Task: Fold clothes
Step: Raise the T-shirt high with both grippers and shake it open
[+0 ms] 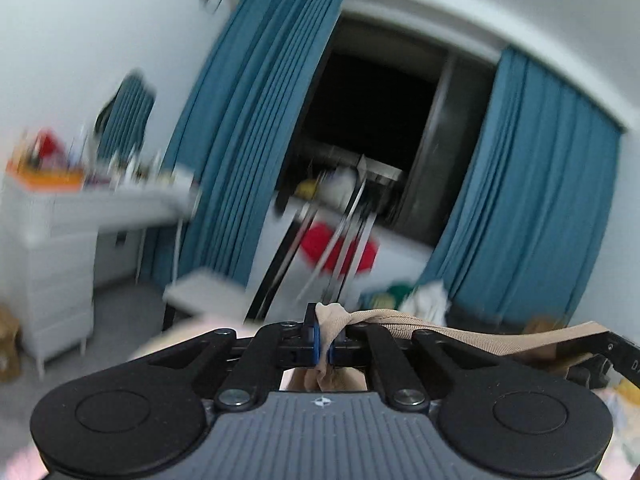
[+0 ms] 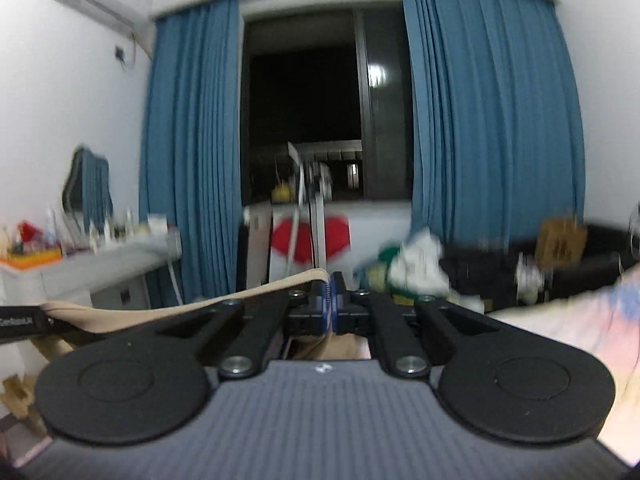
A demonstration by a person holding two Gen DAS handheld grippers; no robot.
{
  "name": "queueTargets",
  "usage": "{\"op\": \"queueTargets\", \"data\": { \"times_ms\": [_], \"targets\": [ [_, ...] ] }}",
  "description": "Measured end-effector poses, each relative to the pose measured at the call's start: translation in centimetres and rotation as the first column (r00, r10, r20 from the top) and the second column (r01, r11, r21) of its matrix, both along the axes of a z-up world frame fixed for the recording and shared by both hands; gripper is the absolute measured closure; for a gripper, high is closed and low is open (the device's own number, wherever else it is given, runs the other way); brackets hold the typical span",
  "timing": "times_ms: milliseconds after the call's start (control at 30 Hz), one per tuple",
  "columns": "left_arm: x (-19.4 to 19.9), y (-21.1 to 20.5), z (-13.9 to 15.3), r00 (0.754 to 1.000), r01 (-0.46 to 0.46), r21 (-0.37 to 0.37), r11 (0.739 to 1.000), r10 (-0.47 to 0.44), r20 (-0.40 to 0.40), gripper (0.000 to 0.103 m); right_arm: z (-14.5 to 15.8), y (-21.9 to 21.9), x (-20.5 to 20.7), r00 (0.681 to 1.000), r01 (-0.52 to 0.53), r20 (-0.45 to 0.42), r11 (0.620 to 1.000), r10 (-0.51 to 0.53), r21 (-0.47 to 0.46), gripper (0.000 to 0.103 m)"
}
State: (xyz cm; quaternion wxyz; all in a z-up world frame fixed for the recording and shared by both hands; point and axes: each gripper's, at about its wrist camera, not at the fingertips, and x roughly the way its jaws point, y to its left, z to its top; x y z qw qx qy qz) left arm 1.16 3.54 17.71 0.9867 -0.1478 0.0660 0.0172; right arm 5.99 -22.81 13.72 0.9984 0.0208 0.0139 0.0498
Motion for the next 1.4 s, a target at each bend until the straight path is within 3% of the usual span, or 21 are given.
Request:
{"op": "queueTargets", "data": {
  "times_ms": [167,367,500,633,800,933,1100,1267,1400],
  "targets": [
    [-2.4,-1.3,12.0,0.984,0.034,0.067,0.997,-0.045,0.17,0.099,10.0,-1.8,-2.9,0.989,-0.005,0.148,1.0,0.005,0.0,0.099],
    [-6.3,-2.4,23.4,0.957,0.064,0.108,0.992,-0.092,0.275,0.098,20.1,-3.8,-8.3,0.951,-0.02,0.307,0.999,0.028,-0.028,0.099],
    [-8.7,-3.1,27.3,0.947,0.088,0.117,0.989,-0.119,0.298,0.098,24.2,-5.3,-10.6,0.935,-0.048,0.352,0.998,0.055,-0.028,0.099],
    [-9.3,-4.1,27.9,0.95,0.094,0.146,0.985,-0.132,0.282,0.098,25.6,-6.8,-11.4,0.935,-0.069,0.348,0.997,0.072,-0.023,0.099],
    [-5.6,-5.4,23.8,0.971,0.111,0.161,0.981,-0.141,0.193,0.097,22.8,-7.5,-7.6,0.968,-0.065,0.243,0.998,0.066,-0.012,0.099],
    [2.1,-6.3,18.6,0.987,0.118,0.159,0.98,-0.134,0.094,0.097,18.8,-7.3,-1.4,0.991,-0.043,0.124,0.999,0.043,-0.002,0.099],
    [15.0,-6.8,11.3,0.993,0.118,0.163,0.98,-0.121,0.007,0.097,12.5,-7.3,8.9,1.0,0.011,0.013,1.0,-0.011,-0.025,0.098],
    [29.2,-9.1,0.6,0.988,0.119,0.163,0.979,-0.099,-0.121,0.096,4.2,-8.0,21.5,0.991,0.058,-0.121,0.998,-0.059,-0.015,0.098],
    [40.5,-9.6,-10.0,0.964,0.125,0.161,0.979,-0.082,-0.254,0.096,-4.3,-8.4,31.6,0.967,0.083,-0.24,0.997,-0.082,-0.009,0.098]
  ]
}}
